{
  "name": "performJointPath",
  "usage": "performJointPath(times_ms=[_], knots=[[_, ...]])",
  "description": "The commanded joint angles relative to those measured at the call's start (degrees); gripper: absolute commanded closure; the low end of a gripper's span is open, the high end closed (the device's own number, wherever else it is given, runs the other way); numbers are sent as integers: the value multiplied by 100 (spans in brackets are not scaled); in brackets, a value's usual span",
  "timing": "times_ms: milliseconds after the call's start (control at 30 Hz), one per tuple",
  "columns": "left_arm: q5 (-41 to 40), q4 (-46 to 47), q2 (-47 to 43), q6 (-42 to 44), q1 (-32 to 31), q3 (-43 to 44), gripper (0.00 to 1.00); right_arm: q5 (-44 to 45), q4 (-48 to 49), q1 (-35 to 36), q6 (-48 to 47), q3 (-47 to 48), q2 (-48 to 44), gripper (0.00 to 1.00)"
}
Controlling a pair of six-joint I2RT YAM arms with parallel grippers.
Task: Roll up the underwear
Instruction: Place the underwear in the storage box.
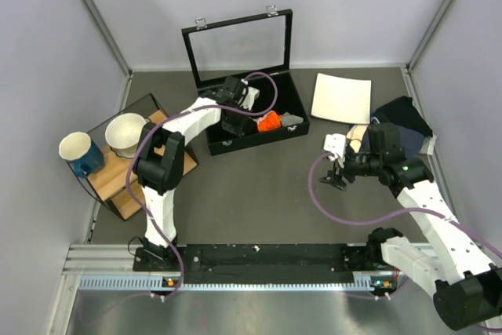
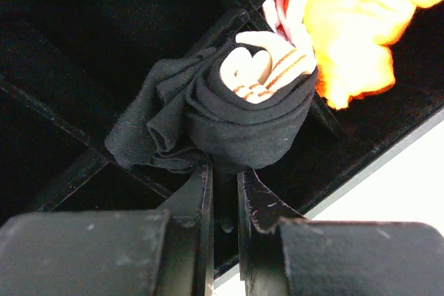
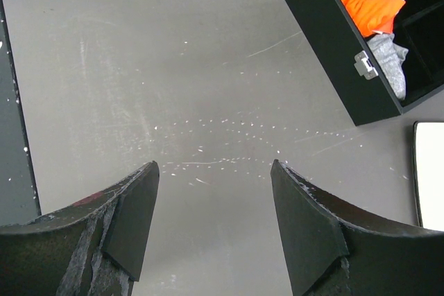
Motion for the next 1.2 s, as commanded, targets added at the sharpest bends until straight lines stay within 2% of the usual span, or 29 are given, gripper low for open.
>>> performJointPath(times_ms=[0, 100, 200, 533, 800, 1000, 1167], knots=[[232, -986, 149, 61, -199, -315, 84, -76, 68, -37, 25, -71, 15, 33], [257, -863, -194, 70, -199, -333, 69, -76, 68, -28, 16, -71, 32, 33], [310, -766, -475, 52, -190, -272, 61, -85, 68, -37, 25, -80, 59, 33], [460, -836, -713, 96, -190, 62, 52, -59, 68, -45, 16, -89, 103, 33], [574, -880, -994, 122, -190, 89, 48, -50, 68, -37, -2, -89, 146, 33], [451, -722, -1231, 175, -182, 238, 45, -50, 77, -37, 7, -89, 182, 33], [328, -783, -1074, 245, -182, 641, 42, -41, 68, -37, 7, -97, 208, 33]])
